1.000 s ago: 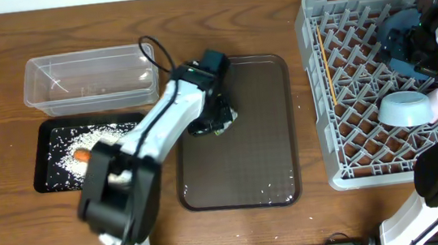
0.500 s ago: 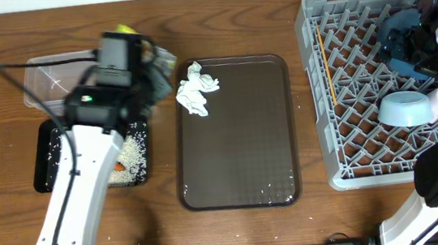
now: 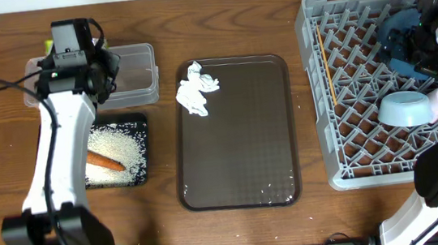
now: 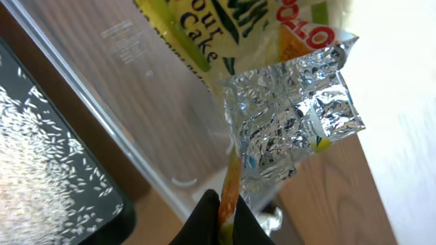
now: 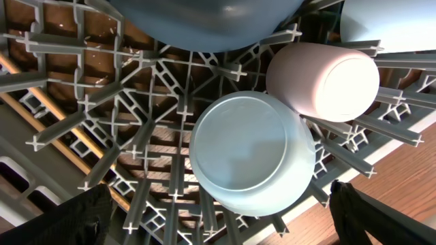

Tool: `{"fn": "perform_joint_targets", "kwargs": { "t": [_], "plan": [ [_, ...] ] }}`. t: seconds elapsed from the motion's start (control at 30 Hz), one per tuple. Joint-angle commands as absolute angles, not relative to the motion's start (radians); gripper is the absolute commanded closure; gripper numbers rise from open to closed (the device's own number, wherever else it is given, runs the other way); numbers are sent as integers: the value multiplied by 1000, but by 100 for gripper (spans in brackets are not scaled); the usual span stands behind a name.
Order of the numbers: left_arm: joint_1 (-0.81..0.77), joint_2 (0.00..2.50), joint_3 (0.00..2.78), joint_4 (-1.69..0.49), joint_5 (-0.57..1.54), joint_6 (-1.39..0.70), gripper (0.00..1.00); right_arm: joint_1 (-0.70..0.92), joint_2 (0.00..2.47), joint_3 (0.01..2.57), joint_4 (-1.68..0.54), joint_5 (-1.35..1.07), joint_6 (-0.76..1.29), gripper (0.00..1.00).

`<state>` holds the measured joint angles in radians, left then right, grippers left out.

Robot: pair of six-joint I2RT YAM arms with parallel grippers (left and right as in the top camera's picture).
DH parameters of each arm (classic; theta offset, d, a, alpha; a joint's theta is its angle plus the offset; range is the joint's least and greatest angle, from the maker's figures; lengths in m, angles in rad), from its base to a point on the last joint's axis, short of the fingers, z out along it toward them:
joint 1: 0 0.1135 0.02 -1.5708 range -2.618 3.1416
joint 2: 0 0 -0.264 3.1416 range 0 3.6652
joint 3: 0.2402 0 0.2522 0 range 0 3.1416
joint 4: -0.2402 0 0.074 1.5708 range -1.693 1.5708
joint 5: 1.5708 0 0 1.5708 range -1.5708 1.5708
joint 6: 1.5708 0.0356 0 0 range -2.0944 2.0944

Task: Sort waste into correct bins and load items into the dishwasher rack
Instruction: 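Carry the yellow packet left and release it into the clear container, then move the left gripper back to the white tissue on the tray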

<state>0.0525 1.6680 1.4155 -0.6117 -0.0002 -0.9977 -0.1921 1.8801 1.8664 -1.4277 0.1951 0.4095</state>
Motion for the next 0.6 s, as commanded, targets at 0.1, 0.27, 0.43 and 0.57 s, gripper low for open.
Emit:
{"fn": "perform_joint_targets", "kwargs": {
  "t": [0.1, 0.27, 0.43, 0.57],
  "plan": [
    [57, 1753, 1420, -549, 18, -1079, 75, -196, 1857, 1868, -1428, 205, 403, 1],
    [57, 1763, 1420, -536, 19, -1074, 48, -196, 1857, 1868, -1428, 206, 403, 1],
    [57, 1738, 1420, -537, 94, -1011, 25, -196, 1857, 1868, -1428, 205, 403, 1],
    [57, 1687, 1420, -537, 210, -898, 24, -196, 1857, 1868, -1428, 206, 403, 1]
  ]
}}
